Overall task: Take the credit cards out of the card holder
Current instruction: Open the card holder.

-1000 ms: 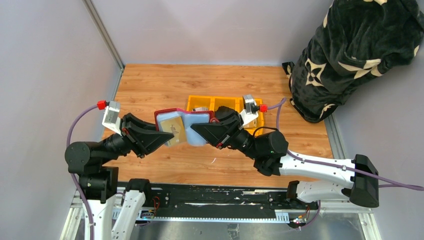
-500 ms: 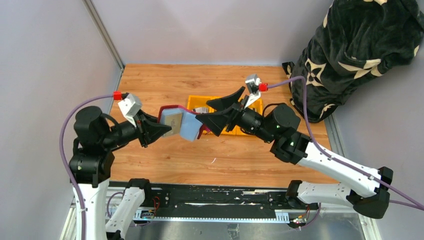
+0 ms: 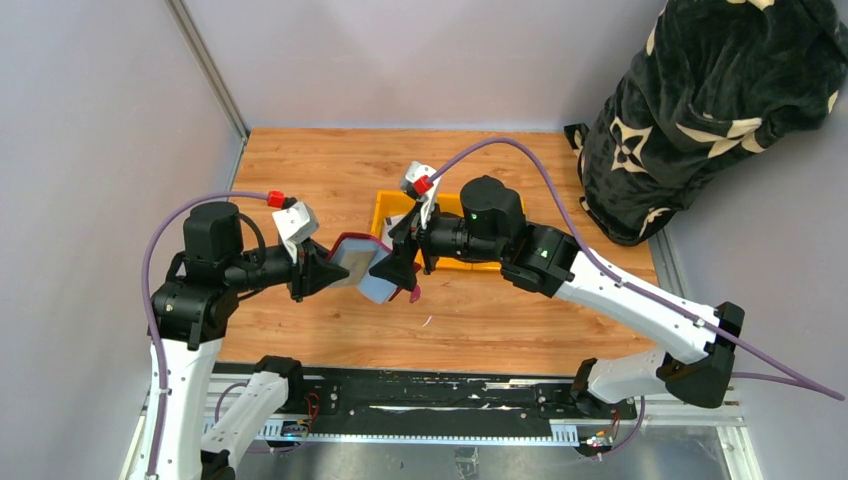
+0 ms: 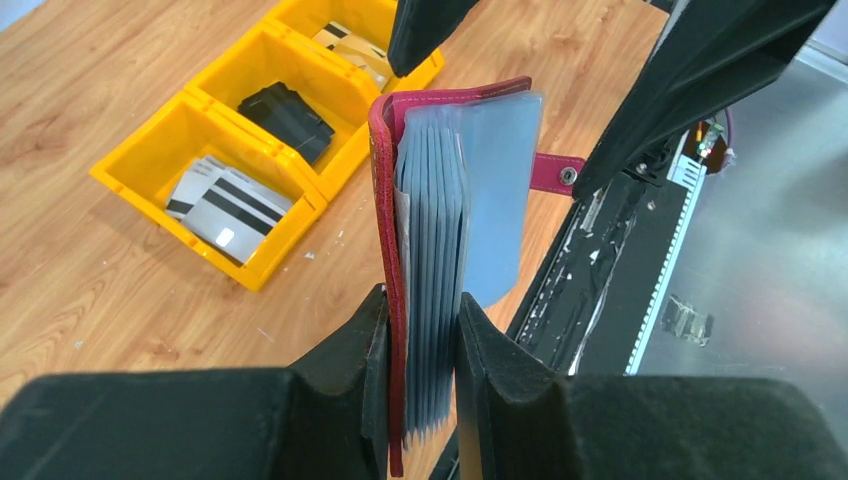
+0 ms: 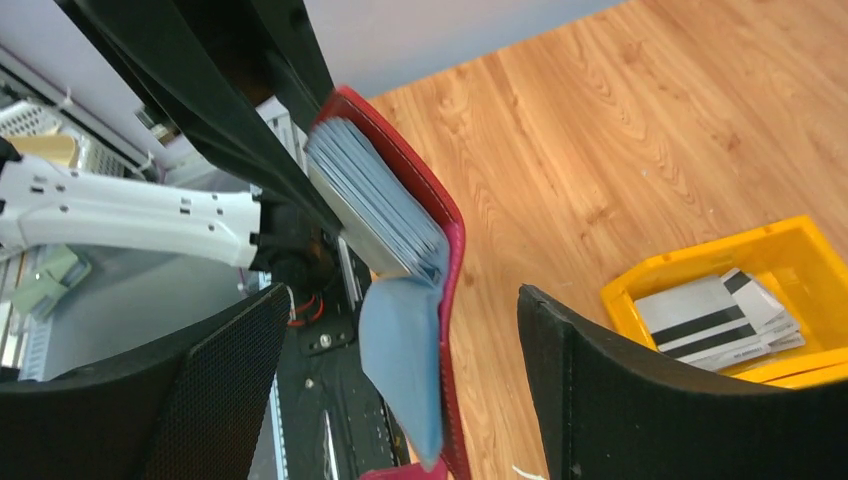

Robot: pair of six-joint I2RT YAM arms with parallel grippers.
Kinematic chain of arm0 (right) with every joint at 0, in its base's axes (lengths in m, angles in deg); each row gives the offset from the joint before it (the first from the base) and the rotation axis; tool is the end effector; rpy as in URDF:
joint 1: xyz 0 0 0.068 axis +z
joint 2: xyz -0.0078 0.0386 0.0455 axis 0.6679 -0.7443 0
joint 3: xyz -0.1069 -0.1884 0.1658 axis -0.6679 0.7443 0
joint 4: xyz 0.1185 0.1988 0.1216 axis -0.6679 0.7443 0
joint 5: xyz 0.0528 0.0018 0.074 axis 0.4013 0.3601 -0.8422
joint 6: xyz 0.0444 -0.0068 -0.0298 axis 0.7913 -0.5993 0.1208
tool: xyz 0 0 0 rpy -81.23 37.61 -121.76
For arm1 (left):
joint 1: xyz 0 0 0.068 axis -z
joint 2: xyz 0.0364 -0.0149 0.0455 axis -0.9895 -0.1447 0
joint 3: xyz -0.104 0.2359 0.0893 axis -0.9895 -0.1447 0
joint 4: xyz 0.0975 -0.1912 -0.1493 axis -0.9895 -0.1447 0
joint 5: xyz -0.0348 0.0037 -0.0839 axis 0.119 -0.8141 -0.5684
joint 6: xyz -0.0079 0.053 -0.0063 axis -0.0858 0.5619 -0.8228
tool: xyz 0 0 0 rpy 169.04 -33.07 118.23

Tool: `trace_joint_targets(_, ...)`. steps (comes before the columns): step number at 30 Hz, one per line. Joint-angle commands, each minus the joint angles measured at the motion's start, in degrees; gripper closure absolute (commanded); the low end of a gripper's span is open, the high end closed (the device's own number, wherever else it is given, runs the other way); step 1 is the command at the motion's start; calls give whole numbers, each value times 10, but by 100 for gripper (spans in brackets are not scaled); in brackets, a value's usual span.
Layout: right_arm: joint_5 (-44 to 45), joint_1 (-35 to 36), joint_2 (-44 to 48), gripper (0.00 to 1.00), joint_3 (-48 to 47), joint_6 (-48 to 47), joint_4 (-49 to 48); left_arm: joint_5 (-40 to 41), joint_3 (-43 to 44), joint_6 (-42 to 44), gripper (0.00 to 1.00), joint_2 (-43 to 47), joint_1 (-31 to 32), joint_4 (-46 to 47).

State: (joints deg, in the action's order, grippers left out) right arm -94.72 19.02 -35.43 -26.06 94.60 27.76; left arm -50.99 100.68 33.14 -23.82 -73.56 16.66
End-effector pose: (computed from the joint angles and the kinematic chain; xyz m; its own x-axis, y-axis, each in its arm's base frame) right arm 0.1335 0.2623 0.4432 -0.2173 -0.0310 -0.9756 -0.9561 0.2078 0.2064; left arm 0.0979 -0.0420 0.4098 -0.2770 0.2200 -0.9353 0.8637 0.4835 -0.1421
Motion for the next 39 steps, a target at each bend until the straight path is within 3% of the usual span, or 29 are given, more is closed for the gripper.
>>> trace_joint_targets(1, -49, -12, 11, 13, 11, -37, 30, -26, 4, 19, 99, 9, 6, -5)
trace_joint_targets(5, -82, -16, 9, 12, 33, -30, 17, -47, 4, 11, 100, 8, 6, -5)
trace_joint_targets(7, -100, -23, 3, 20, 45, -12, 2, -60, 6, 2, 100, 8, 6, -5)
trace_joint_targets(9, -129, -31, -3, 33, 57, 18, -26, -70, 7, -6, 100, 8, 6, -5)
trace_joint_targets(12, -194, -42, -9, 63, 70, 89, -86, -80, 7, -14, 100, 8, 6, -5)
trace_joint_targets(15, -214, -45, -3, 80, 82, 123, -125, -93, 8, -24, 99, 7, 6, -6)
trace_joint_targets(17, -219, -46, 4, 87, 93, 128, -136, -100, 8, -29, 92, 6, 6, -7)
trace_joint_targets(19, -234, -49, 10, 94, 108, 144, -155, -112, 3, -31, 73, 6, 6, -7)
trace_joint_targets(21, -253, -50, 16, 97, 120, 161, -179, -129, -5, -32, 60, 5, 6, -7)
trace_joint_targets(24, -273, -50, 28, 99, 139, 180, -218, -162, -16, -36, 55, -6, 6, -8)
trace_joint_targets(28, -285, -50, 42, 99, 154, 188, -243, -223, -20, -57, 54, -33, 6, -10)
trace_joint_targets(39, -320, -50, 60, 100, 165, 176, -251, -288, -35, -84, 58, -28, 6, -11)
